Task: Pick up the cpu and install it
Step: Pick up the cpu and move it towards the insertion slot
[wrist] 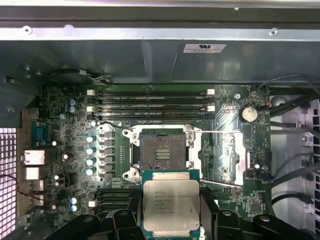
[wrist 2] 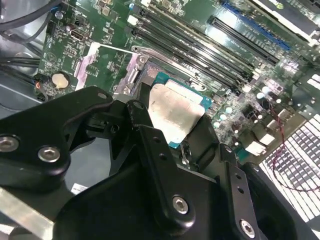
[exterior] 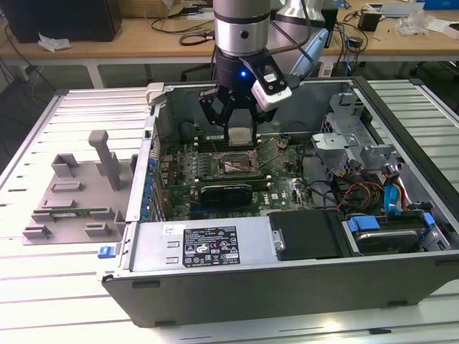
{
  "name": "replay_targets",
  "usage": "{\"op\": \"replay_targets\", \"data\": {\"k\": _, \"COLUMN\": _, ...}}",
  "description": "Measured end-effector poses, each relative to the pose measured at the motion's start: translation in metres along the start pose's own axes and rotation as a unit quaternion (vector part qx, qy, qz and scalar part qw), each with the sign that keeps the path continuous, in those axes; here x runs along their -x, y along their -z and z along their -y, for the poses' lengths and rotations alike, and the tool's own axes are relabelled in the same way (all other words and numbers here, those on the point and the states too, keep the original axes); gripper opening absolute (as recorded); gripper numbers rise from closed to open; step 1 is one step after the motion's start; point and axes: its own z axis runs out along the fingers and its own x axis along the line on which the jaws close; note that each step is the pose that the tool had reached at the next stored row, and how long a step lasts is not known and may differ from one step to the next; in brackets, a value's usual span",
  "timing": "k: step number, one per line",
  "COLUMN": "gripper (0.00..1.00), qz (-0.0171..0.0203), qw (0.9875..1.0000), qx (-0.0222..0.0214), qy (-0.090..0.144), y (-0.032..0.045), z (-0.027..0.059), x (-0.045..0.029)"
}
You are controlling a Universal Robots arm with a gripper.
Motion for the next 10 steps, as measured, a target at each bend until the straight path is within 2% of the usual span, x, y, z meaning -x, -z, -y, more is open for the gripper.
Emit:
{"op": "replay_targets", "data": {"k": 4, "gripper": 0.55, "qz": -0.0002, "qw": 1.0, "qx": 0.0001, "qy": 0.007, "y": -0.0088, "z": -0.0008, "x": -0.0003}}
{"op": "replay_targets", "data": {"k": 6, "gripper": 0.55, "qz": -0.0005, "qw": 0.9999, "qx": 0.0003, "qy": 0.015, "y": -0.0173, "z": -0.0021, "x": -0.0004}}
{"op": "replay_targets", "data": {"k": 8, "gripper": 0.55, "qz": -0.0006, "qw": 0.9998, "qx": 0.0004, "qy": 0.018, "y": -0.0215, "z": -0.0033, "x": -0.0005}}
{"op": "replay_targets", "data": {"k": 10, "gripper": 0.55, "qz": -0.0006, "qw": 0.9998, "qx": 0.0005, "qy": 0.019, "y": -0.0254, "z": -0.007, "x": -0.0006}}
